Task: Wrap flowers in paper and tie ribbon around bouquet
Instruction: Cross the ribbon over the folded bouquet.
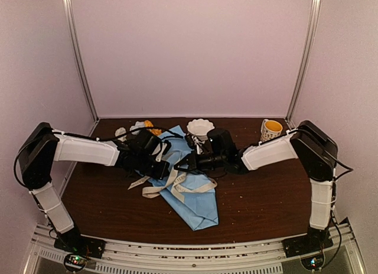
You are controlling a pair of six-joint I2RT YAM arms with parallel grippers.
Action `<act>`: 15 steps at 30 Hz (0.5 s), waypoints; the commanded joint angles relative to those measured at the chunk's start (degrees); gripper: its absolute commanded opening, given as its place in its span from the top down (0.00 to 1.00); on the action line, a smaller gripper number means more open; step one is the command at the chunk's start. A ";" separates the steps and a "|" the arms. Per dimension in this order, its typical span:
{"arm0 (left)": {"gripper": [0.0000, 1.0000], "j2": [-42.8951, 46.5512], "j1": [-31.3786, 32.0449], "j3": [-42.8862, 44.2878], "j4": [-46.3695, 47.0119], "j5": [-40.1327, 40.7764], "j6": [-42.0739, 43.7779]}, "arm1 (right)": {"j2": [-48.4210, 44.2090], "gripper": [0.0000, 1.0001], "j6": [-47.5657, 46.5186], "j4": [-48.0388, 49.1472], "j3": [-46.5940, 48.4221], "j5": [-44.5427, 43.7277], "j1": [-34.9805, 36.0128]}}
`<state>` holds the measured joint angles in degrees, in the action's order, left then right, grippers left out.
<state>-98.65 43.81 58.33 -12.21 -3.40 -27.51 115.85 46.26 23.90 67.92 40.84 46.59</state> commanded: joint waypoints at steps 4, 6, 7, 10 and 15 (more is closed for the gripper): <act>1.00 -1.31 -0.54 0.74 0.17 -0.27 0.75 | -5.08 1.00 -2.53 -1.82 -3.32 -1.20 0.26; 1.00 -1.58 -0.61 0.69 0.21 -0.62 0.73 | -5.20 1.00 -2.19 -2.42 -4.66 -1.41 0.32; 1.00 -1.58 -0.65 0.53 0.42 -0.95 0.80 | -5.12 1.00 -2.17 -3.23 -5.13 -1.78 0.26; 0.99 -1.10 -0.61 -0.49 2.50 -3.15 1.38 | -3.89 1.00 -2.95 -6.55 -5.77 -3.05 0.09; 0.79 0.09 -0.57 -1.33 6.03 -8.76 3.71 | -0.63 1.00 -3.03 -7.93 -4.69 -2.43 -0.01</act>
<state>-99.13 43.55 57.74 -10.72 -6.72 -26.26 112.92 44.01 18.06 62.57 39.16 46.59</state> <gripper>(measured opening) 0.137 0.011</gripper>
